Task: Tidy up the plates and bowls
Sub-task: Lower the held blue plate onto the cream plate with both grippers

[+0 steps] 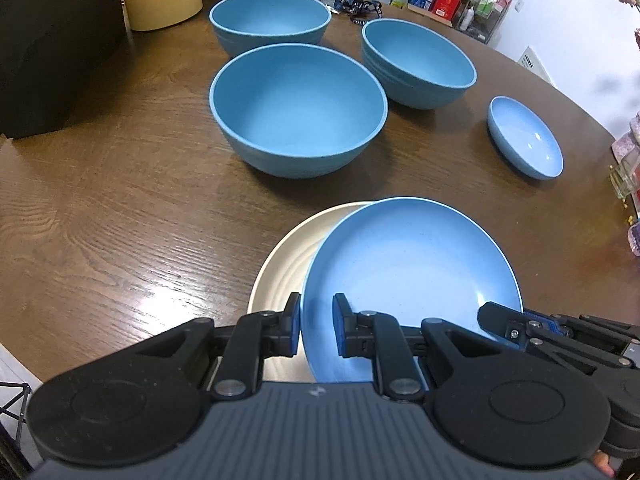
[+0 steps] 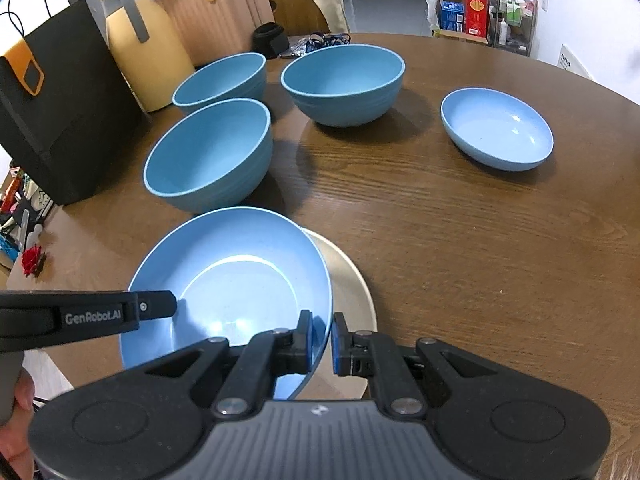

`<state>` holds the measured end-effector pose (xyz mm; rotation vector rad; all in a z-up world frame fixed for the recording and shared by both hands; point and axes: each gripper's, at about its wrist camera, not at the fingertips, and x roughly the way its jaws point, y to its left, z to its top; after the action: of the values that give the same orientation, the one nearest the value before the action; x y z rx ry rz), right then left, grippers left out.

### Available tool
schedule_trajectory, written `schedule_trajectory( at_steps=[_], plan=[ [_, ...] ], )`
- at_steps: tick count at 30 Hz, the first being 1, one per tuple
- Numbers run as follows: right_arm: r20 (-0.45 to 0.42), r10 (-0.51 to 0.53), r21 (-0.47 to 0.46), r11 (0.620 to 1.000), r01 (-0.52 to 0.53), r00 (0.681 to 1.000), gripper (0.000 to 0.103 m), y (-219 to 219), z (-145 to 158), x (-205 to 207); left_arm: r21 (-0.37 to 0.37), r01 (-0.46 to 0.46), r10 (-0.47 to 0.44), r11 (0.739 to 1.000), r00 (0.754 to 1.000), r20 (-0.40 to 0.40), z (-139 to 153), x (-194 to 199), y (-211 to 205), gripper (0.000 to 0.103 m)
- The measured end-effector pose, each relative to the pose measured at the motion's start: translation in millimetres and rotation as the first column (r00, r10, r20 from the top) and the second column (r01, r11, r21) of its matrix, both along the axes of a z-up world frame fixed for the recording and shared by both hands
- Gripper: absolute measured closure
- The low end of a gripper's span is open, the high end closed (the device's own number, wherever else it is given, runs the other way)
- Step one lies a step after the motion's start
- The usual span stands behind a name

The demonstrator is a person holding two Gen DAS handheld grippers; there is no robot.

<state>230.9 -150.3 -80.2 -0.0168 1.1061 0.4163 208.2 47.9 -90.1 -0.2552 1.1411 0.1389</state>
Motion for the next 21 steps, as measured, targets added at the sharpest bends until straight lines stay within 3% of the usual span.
schedule_trajectory(
  at_steps=[21],
  plan=[
    [-0.044, -0.039, -0.052, 0.998, 0.037, 0.998, 0.094, 10.6, -31.8, -1.8, 0.074, 0.107, -0.102, 0.992, 0.993, -0.059, -41.3, 6.5, -6.7, 0.086]
  ],
)
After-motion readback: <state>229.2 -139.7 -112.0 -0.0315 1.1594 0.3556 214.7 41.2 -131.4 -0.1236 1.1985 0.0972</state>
